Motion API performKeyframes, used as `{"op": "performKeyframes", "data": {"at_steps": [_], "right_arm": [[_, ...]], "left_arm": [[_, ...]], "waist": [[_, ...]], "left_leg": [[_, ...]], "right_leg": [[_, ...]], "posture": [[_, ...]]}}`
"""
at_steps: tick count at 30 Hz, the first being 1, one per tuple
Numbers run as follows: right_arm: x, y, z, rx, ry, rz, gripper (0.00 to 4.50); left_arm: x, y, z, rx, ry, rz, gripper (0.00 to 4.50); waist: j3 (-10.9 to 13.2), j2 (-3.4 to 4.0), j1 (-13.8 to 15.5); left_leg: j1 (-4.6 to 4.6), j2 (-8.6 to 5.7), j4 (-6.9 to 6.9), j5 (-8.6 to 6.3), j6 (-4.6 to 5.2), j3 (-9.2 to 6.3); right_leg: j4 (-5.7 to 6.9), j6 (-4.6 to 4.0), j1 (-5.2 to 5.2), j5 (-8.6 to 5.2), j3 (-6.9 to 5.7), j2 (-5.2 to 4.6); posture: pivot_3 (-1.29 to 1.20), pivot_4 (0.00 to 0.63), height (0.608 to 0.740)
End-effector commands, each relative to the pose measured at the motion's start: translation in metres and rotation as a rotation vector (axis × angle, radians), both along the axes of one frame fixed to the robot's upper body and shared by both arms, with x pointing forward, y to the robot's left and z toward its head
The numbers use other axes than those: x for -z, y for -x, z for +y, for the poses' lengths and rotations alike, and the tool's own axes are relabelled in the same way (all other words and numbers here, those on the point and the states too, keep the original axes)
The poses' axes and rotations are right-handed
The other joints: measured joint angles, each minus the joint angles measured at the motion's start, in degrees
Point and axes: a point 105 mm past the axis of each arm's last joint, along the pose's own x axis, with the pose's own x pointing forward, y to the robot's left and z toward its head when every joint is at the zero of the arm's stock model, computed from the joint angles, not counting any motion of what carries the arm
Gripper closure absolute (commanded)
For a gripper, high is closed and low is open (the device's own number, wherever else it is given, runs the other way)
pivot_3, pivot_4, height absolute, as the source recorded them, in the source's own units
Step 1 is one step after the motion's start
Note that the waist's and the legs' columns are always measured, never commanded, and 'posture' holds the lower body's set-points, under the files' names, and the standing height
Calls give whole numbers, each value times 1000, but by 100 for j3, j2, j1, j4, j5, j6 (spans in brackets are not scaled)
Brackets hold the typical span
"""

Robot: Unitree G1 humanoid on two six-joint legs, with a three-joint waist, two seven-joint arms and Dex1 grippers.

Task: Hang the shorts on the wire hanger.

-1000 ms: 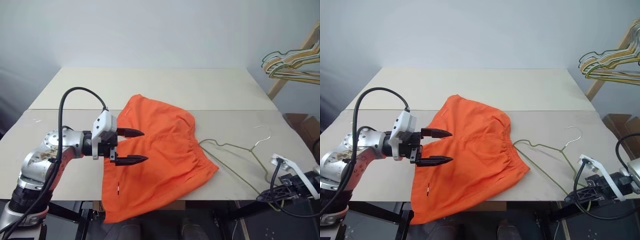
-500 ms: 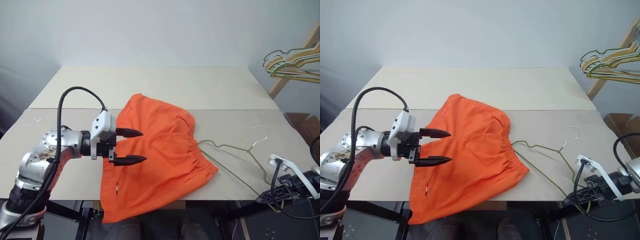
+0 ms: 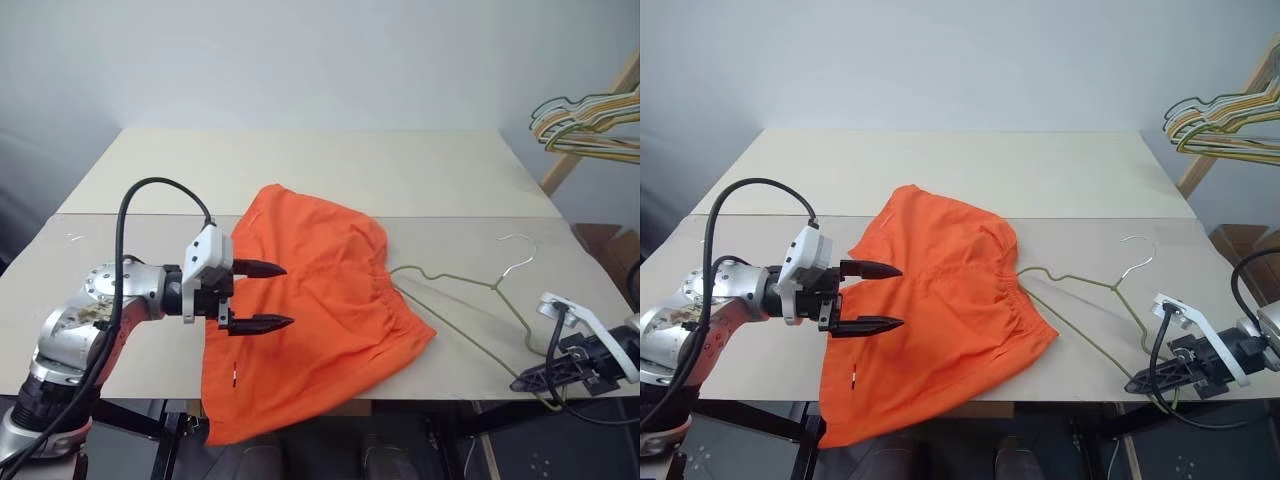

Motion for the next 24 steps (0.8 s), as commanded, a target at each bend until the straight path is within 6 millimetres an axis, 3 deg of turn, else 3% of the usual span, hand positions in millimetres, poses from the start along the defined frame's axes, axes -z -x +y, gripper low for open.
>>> {"op": "performKeyframes", "data": {"at_steps": [1,6,9,16,21,24], "right_arm": [[-4,16,7,-60,-54,70,4500],[4,10,5,-10,-59,95,4500],[14,-4,5,44,-57,96,4500],[4,-16,27,-8,-167,55,4500],[-2,-42,21,42,-156,-42,4500],[-3,-44,20,37,-146,-49,4500]], "left_arm": [[-10,3,1,6,6,-57,20],[-9,5,1,4,3,-56,20],[-8,4,0,6,-1,-60,20],[-9,3,2,5,-18,-68,20],[-10,2,3,-2,-21,-74,20],[-10,2,4,-3,-26,-77,20]], "waist": [[0,0,4],[3,-5,-6],[8,-14,-16],[21,0,42],[26,-10,55],[28,-7,78]], "left_leg": [[0,-1,0,0,0,0],[4,1,0,0,0,5],[7,5,0,0,0,7],[-1,4,0,0,0,5],[4,4,0,0,0,8],[0,3,0,0,0,8]], "right_leg": [[0,0,0,0,0,-1],[0,2,0,-1,4,0],[-2,2,1,0,6,6],[-2,-2,-4,2,7,5],[-2,0,-2,3,9,7],[-2,-2,-5,4,9,6]], "posture": [[71,91,740],[75,91,740],[78,93,740],[87,95,740],[93,93,740],[94,92,740]]}}
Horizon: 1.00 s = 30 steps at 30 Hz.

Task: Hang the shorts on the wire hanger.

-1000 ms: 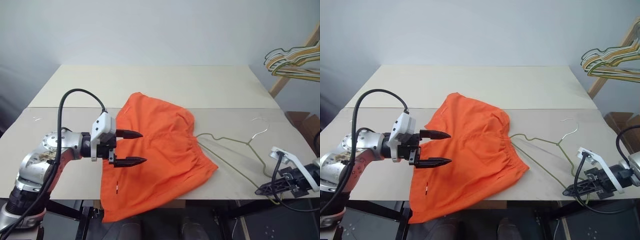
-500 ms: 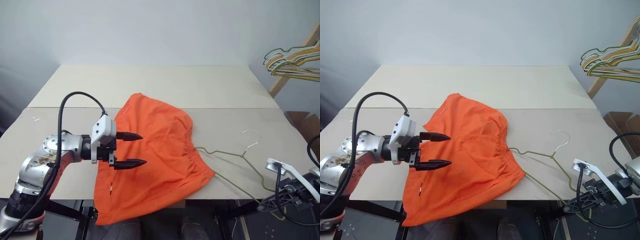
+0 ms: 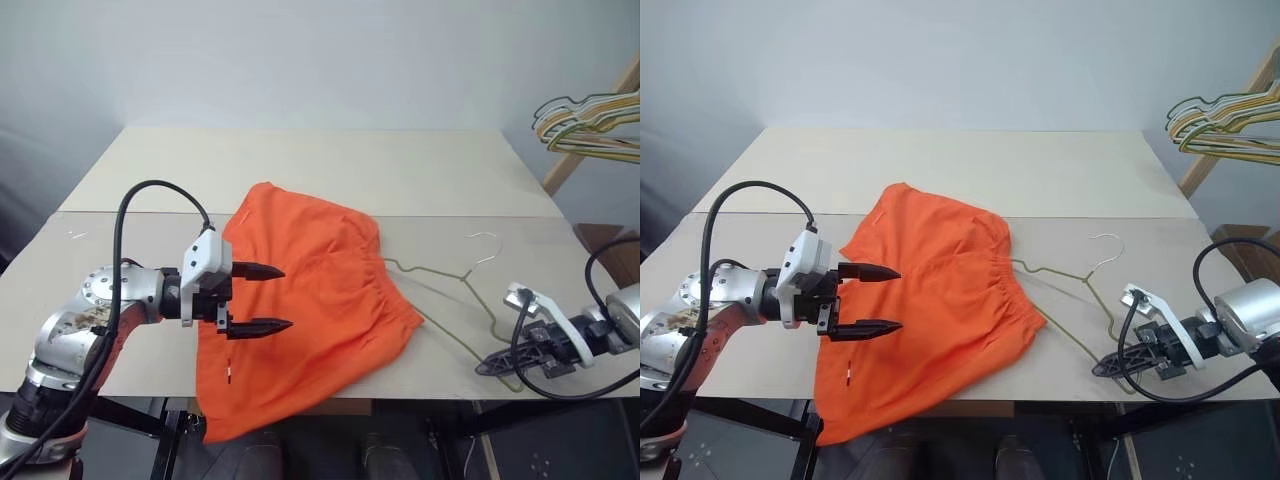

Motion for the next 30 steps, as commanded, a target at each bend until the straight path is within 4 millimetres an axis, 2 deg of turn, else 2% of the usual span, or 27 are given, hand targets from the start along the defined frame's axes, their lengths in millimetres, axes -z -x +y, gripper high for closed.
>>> {"op": "performKeyframes", "data": {"at_steps": [1,4,6,10,14,17,18,20,24,30], "right_arm": [[-12,-2,2,-27,-33,-25,4500],[-12,-2,5,-51,-23,-23,4500],[-15,13,8,-120,-16,3,4500],[-15,52,1,-200,28,104,4500],[-23,77,1,-215,10,166,4500],[-28,86,5,-231,-15,182,4500],[-30,85,8,-225,-36,181,4500],[-25,71,11,-194,-49,146,4500],[-15,33,9,-87,-22,62,4500],[-2,5,8,-80,21,25,4500]], "left_arm": [[-10,-1,2,-2,-9,-60,20],[-10,-2,2,1,-16,-67,20],[-10,-2,2,3,-19,-71,20],[-11,-3,4,-5,-24,-78,20],[-9,-1,4,-2,-25,-75,20],[-8,0,3,6,-23,-70,20],[-7,0,2,8,-22,-69,20],[-6,-2,0,18,-23,-72,20],[-8,-3,-1,34,-28,-81,20],[-9,-6,0,34,-38,-92,20]], "waist": [[0,0,16],[0,0,54],[7,10,62],[16,24,130],[23,17,90],[27,20,46],[28,19,32],[29,15,7],[39,-4,-24],[39,-6,47]], "left_leg": [[-2,0,0,0,0,0],[-5,1,0,0,0,-1],[-6,0,0,0,0,-1],[-14,0,0,0,0,-5],[-15,0,0,0,0,0],[-4,3,0,0,0,4],[-1,6,0,0,0,4],[6,9,0,0,0,7],[10,15,0,1,-1,8],[-20,8,0,0,0,7]], "right_leg": [[0,0,-1,0,0,0],[0,0,-3,0,-2,0],[0,0,-3,0,-1,-1],[-1,1,-10,-1,-9,-3],[-6,2,-10,-1,-7,-6],[-3,13,-6,-8,-5,-4],[-2,35,-5,-21,-4,-1],[-2,35,-3,-21,2,4],[-4,33,2,-18,6,13],[-6,-4,-21,4,6,8]], "posture": [[94,92,740],[91,92,740],[93,92,740],[101,97,740],[91,106,740],[83,107,740],[83,107,740],[70,105,740],[73,94,740],[89,84,740]]}}
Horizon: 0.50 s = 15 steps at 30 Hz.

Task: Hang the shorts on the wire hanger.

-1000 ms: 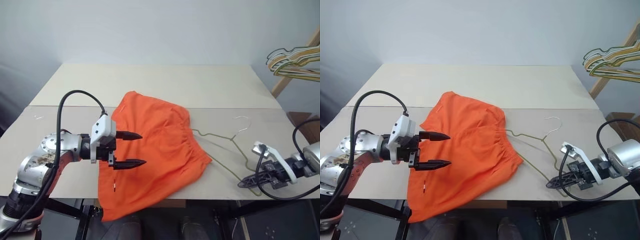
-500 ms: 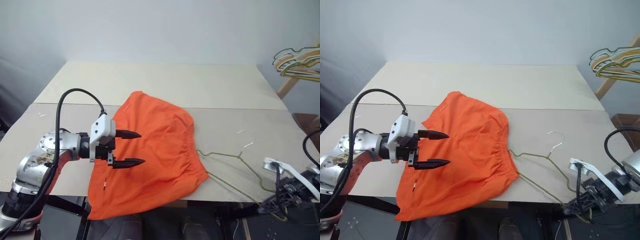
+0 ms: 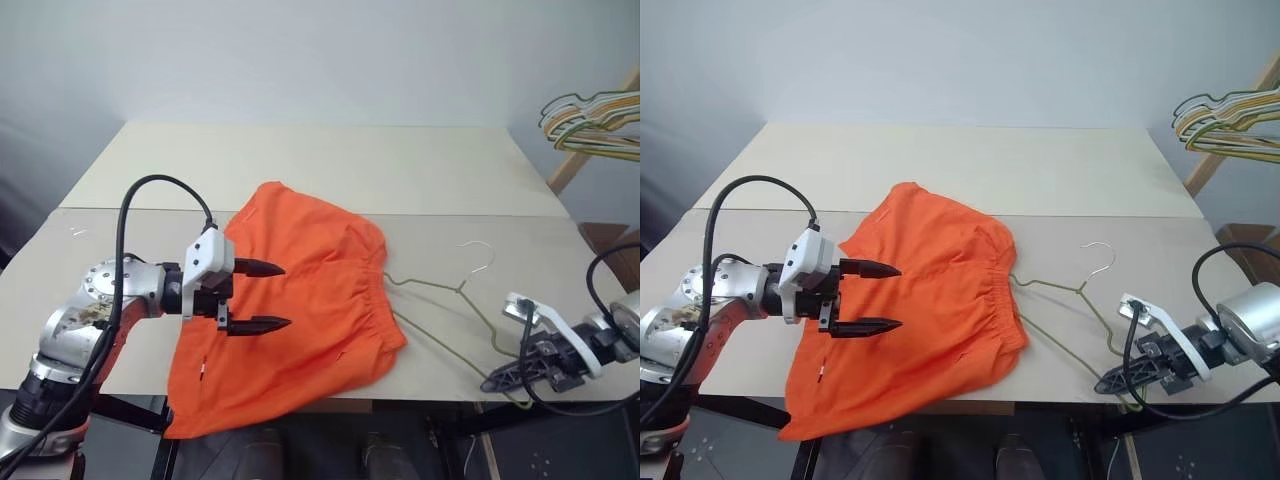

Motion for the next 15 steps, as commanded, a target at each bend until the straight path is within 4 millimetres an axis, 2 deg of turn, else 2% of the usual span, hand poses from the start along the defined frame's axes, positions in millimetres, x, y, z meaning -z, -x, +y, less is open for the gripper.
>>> {"op": "performKeyframes", "data": {"at_steps": [1,4,9,12,15], "right_arm": [[2,-15,3,6,-7,-10,4500],[10,-26,9,22,-2,-1,4500],[9,-20,18,-36,-39,23,4500],[1,-4,17,-72,-61,50,4500],[-6,23,16,-134,-62,105,4500]], "left_arm": [[-9,1,-1,16,1,-51,20],[-7,3,-1,16,0,-49,20],[-5,6,1,0,-3,-50,20],[-3,9,0,-6,-1,-45,20],[0,12,-2,0,1,-37,20]], "waist": [[0,-1,17],[0,-2,18],[0,-2,45],[0,-1,67],[0,-1,117]], "left_leg": [[-5,0,0,0,0,0],[-5,-3,1,0,0,2],[-4,-3,1,1,0,-1],[-5,-5,3,1,-1,-2],[-6,-3,3,0,0,-4]], "right_leg": [[-1,0,-4,0,1,-1],[3,0,-5,3,3,-2],[10,0,-6,4,0,-1],[9,0,-5,4,-1,-5],[7,1,-5,3,-4,-5]], "posture": [[89,84,740],[102,83,740],[128,79,740],[135,75,740],[137,79,740]]}}
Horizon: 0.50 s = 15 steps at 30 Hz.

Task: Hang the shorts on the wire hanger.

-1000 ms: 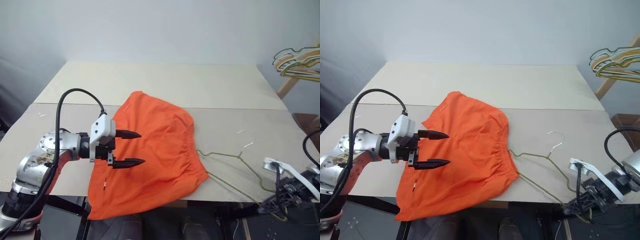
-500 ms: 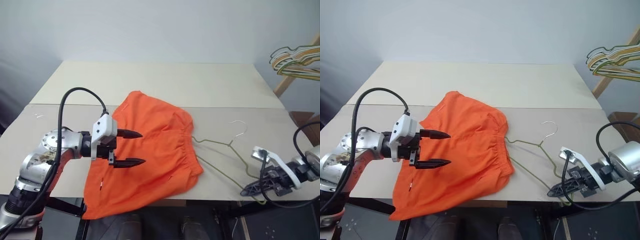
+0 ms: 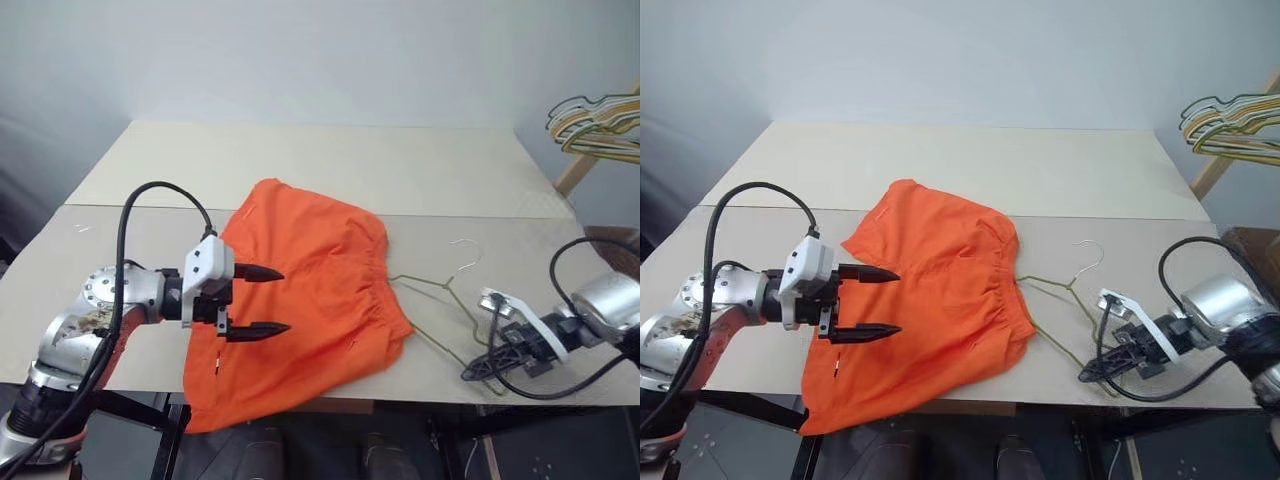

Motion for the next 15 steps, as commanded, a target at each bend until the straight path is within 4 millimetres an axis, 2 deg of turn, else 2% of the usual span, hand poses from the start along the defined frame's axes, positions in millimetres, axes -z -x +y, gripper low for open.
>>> {"op": "performKeyframes", "data": {"at_steps": [1,3,4,7,11,12,15], "right_arm": [[-18,34,10,-100,-93,74,4500],[-21,46,12,-124,-119,101,4500],[-18,44,11,-114,-112,97,4500],[-7,14,7,-14,-84,39,4500],[-9,-31,3,117,-71,-56,4500],[-8,-38,2,142,-66,-63,4500],[-1,-56,8,195,-72,-72,4500]], "left_arm": [[-6,5,-2,11,3,-34,20],[-6,5,-2,11,5,-33,20],[-6,5,-3,11,7,-32,20],[-5,3,-4,9,10,-34,20],[-8,2,-3,16,8,-38,20],[-8,2,-3,16,8,-39,20],[-7,2,-5,18,8,-40,20]], "waist": [[0,0,36],[0,-1,59],[-1,-2,49],[-10,-21,-29],[-11,-18,-73],[-11,-18,-70],[-12,-20,-48]], "left_leg": [[-3,0,0,0,0,-2],[-4,2,0,0,0,-6],[0,3,0,0,0,-6],[22,5,4,2,-1,0],[33,4,2,11,5,1],[29,4,-3,11,5,0],[15,3,-4,10,6,-3]], "right_leg": [[-1,0,-3,0,-3,0],[1,0,-3,0,-6,2],[1,-1,-1,0,-7,3],[-4,9,19,0,-1,6],[-10,29,25,3,8,13],[-8,-3,21,22,8,13],[-11,-5,14,23,4,11]], "posture": [[137,79,740],[133,75,740],[133,75,740],[126,69,740],[124,66,740],[124,66,740],[127,68,740]]}}
